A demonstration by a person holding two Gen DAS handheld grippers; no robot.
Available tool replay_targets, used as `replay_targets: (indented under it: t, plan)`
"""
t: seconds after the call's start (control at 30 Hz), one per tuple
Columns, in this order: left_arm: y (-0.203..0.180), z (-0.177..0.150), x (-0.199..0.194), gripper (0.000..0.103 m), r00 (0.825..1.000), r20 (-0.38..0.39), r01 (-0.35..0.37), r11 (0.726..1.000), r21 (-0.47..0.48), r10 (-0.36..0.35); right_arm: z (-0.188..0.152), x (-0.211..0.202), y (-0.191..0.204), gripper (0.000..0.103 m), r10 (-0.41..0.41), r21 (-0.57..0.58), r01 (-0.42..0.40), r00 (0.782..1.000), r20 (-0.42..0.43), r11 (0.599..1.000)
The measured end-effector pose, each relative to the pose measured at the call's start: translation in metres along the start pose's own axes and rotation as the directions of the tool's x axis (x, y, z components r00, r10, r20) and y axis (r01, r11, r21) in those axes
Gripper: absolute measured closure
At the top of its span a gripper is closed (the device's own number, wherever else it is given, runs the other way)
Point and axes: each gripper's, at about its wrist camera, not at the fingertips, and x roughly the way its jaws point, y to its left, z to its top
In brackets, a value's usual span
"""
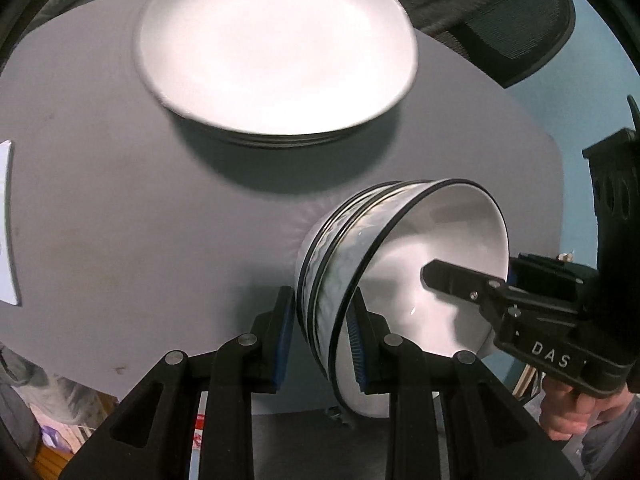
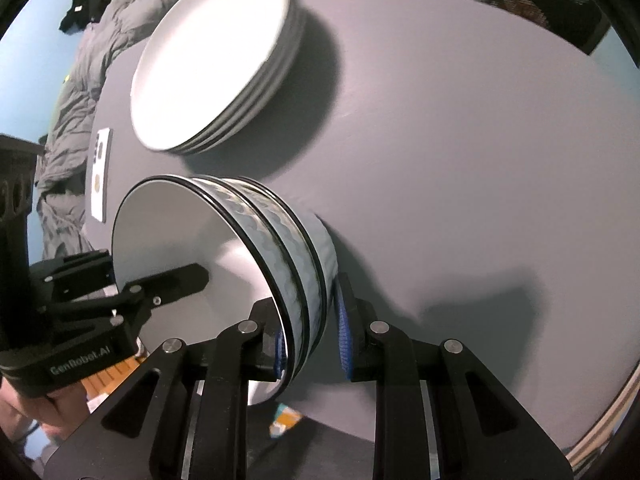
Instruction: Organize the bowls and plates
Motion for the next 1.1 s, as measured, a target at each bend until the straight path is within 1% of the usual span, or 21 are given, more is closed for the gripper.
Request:
replay_targets:
  t: [0.1,0.3,0.43,0.53,0.6,0.63,0.73,0.9,0.97,1.1]
  plan:
    - [0.017,-0.001,-0.004,0.078,1.000,-0.003,0.003,1.000,0.002,-0.003,0.002,0.006,0.011,0.080,0.017,0.021,-0.017,1.000,-0.002,1.000]
    - [0.036,0.001,-0.008,0.078,1.000,-0.007,0.010,1.000,0.029,-0.010,0.003,0.017,0.034,0.080,0.022,0.059,-0.022,1.000,0.006,0.998]
    - [0.036,0.006,-0.007,0.078,0.999,-0.020,0.030,0.999,0.045,-0.029,0.002,0.020,0.039,0.080,0.017,0.091,-0.019,1.000,0.018,0.996]
    - [0.029,0.007,-0.003,0.078,0.999,-0.020,0.028,0.997,0.072,-0.027,-0.002,0.021,0.040,0.080,0.006,0.108,-0.009,1.000,0.031,0.994]
    - [0.029,0.004,-0.005,0.078,1.000,-0.011,0.017,0.995,0.099,-0.016,-0.004,0.020,0.038,0.077,0.007,0.109,-0.011,1.000,0.031,0.994]
    - [0.022,0.005,-0.002,0.077,1.000,-0.009,0.013,0.994,0.104,-0.012,-0.004,0.021,0.039,0.076,0.012,0.111,-0.015,1.000,0.029,0.994]
    - [0.021,0.004,-0.001,0.073,1.000,-0.005,0.007,0.992,0.125,-0.007,-0.007,0.023,0.036,0.072,0.027,0.121,-0.028,1.000,0.009,0.992]
    - [0.026,0.006,-0.001,0.071,0.999,-0.017,0.034,0.992,0.125,-0.032,-0.009,0.022,0.039,0.069,0.008,0.107,-0.010,1.000,0.017,0.994]
    - [0.027,0.008,0.001,0.069,0.999,-0.019,0.036,0.992,0.124,-0.034,-0.009,0.022,0.039,0.067,0.002,0.103,-0.004,1.000,0.015,0.995]
    - [0.030,0.008,0.000,0.068,0.999,-0.024,0.039,0.990,0.132,-0.036,-0.008,0.022,0.039,0.067,0.005,0.110,-0.006,1.000,0.008,0.994]
